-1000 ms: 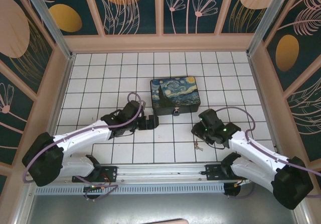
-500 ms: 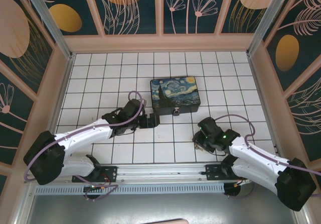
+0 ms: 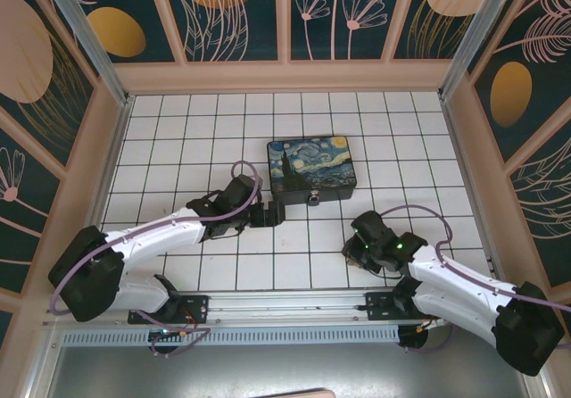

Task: Unlock the padlock with the key

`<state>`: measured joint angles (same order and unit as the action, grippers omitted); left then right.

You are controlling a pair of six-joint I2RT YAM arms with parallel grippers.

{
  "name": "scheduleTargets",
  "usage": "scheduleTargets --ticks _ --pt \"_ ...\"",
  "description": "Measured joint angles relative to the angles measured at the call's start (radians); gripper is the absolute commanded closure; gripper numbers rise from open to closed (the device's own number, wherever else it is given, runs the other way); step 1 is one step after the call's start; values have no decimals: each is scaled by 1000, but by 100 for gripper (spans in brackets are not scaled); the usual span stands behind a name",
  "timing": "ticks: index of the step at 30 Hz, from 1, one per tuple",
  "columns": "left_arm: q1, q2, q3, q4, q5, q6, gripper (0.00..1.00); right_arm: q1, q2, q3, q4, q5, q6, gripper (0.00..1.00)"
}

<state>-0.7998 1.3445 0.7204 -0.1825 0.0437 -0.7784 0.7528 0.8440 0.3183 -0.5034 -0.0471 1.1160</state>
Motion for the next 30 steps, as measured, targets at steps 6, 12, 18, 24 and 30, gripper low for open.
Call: scheduleTargets --ticks 6,12,18,24,30 --pt "0 18 18 0 2 14 5 2 0 0 2 -4 -3 72" --pt "0 27 40 8 14 23 5 2 0 -1 2 -4 -3 72" --pt "0 34 53 7 34 42 5 3 0 -7 2 -3 -10 70" --pt "0 35 63 7 34 50 5 3 20 -8 10 -3 -16 74" --pt "0 37 67 6 34 57 5 3 59 1 4 4 -32 79"
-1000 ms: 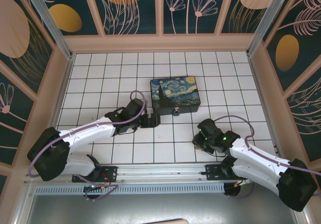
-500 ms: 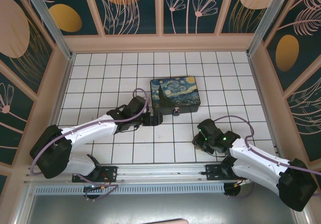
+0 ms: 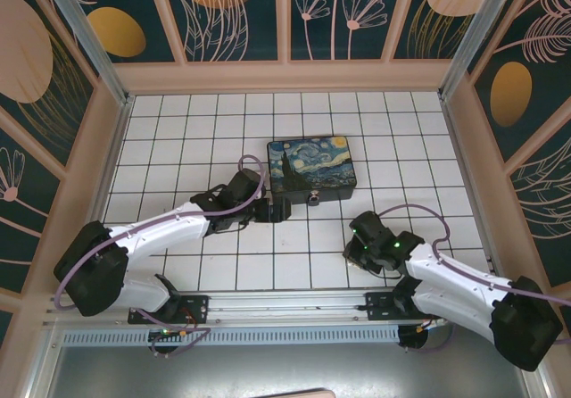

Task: Unlock the padlock with the key

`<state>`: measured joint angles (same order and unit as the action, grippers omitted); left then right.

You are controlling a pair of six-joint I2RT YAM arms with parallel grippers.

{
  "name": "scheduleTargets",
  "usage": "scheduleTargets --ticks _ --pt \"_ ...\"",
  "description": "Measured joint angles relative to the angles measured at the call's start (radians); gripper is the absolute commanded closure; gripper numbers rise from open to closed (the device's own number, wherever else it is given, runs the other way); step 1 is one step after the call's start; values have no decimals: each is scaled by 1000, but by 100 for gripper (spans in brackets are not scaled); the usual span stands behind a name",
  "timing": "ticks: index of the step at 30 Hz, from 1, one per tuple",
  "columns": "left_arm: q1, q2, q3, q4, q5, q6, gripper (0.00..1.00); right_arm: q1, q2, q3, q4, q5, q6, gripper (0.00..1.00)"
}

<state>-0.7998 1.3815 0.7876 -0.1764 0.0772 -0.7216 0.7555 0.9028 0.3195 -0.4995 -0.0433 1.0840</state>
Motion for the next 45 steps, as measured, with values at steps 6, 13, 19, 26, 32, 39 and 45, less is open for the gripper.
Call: scheduleTargets --ticks 6,13,19,26,32,39,45 --pt "0 0 6 0 0 8 5 1 2 0 -1 1 -4 82" --pt "0 2 6 0 0 15 5 2 1 0 -1 1 -5 82" --pt "0 16 6 0 2 25 5 5 -6 -6 7 5 -8 78" --pt "0 18 6 1 4 30 5 6 -15 -14 18 6 -13 77" --pt "0 21 6 1 4 30 5 6 -21 -18 21 7 -32 84" --pt "0 25 6 10 32 35 5 6 -31 -26 41 8 -40 90" --pt "0 28 3 85 133 39 4 6 -54 -48 85 5 -54 95"
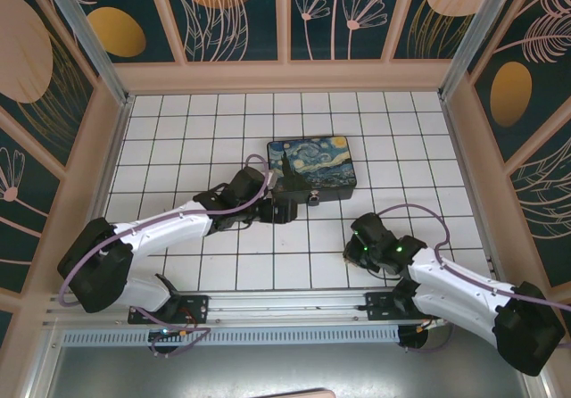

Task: Unlock the padlock with the key

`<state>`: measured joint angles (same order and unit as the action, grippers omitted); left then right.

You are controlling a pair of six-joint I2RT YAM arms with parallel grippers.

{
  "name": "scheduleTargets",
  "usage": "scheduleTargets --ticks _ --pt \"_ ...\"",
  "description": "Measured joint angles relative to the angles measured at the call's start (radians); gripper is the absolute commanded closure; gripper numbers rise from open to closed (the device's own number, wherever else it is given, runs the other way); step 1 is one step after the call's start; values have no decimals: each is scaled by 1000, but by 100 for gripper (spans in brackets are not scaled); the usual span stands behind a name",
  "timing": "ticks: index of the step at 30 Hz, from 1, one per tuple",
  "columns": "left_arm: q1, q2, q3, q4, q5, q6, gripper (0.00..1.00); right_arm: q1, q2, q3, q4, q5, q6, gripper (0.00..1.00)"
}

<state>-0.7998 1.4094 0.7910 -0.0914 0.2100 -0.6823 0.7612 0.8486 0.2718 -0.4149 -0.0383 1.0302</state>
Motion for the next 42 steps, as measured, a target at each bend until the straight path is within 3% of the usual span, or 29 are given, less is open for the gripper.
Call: scheduleTargets --ticks 10,15,21,27,34,38,42 --pt "0 2 -8 66 85 -3 4 6 -4 -6 38 0 -48 100" --pt "0 24 -19 165 227 -42 4 6 -17 -5 86 0 -99 100" --pt "8 80 -64 276 392 -96 13 6 -61 10 154 -16 -172 100" --pt "27 88 -74 318 437 -125 14 6 -47 43 157 -19 -222 100" --pt "27 88 -118 424 474 -133 29 6 -38 92 156 -62 -245 100" --pt "28 88 -142 433 486 -63 53 6 -14 165 156 -114 -257 100" --pt "29 87 -175 489 494 -2 58 5 20 229 157 -180 -266 100"
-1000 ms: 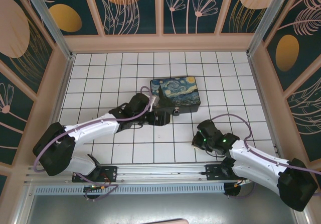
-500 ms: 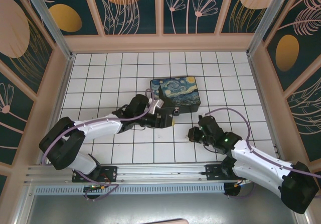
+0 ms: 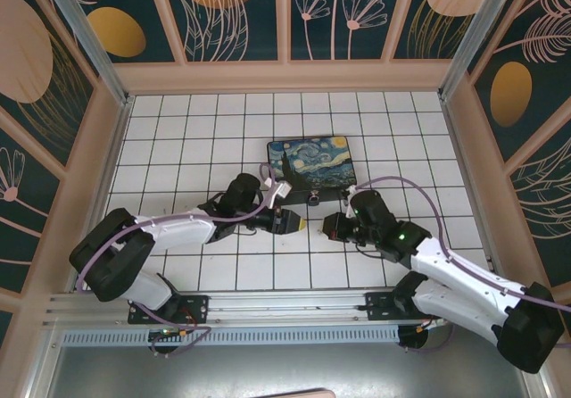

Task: Unlock the padlock with the key

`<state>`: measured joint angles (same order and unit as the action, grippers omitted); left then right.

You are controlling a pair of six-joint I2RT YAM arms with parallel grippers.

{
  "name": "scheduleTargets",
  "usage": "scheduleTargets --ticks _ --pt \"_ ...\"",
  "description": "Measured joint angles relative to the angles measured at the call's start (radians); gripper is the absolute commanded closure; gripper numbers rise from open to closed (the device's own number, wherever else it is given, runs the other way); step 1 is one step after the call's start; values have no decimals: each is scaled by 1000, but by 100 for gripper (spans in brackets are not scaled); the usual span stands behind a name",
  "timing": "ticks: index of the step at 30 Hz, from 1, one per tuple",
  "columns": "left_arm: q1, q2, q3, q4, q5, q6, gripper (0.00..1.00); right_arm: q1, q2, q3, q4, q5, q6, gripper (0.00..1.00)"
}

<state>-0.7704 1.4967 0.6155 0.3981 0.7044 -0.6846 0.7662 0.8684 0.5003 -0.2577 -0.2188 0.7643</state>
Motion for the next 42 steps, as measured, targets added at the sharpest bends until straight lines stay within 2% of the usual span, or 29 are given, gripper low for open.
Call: scheduleTargets --ticks 8,13,28,33,35,38,40,42 --pt "13 -75 -38 43 21 121 69 -49 72 155 14 -154 16 100" --pt "51 -127 -72 105 27 143 71 -64 89 166 48 -226 56 100" --pt "59 -189 -100 216 121 122 75 -65 95 167 188 -309 160 100" --pt "59 -196 -100 230 122 119 79 -65 95 167 246 -333 189 100" --pt "59 -196 -100 233 121 116 84 -65 97 167 265 -341 194 100" --pt "59 -195 -100 246 114 111 81 -65 106 167 278 -354 204 100" --pt "59 -195 -100 253 105 111 68 -65 111 166 280 -357 212 100" --pt "59 -195 -100 254 94 106 68 -65 112 164 286 -359 218 100"
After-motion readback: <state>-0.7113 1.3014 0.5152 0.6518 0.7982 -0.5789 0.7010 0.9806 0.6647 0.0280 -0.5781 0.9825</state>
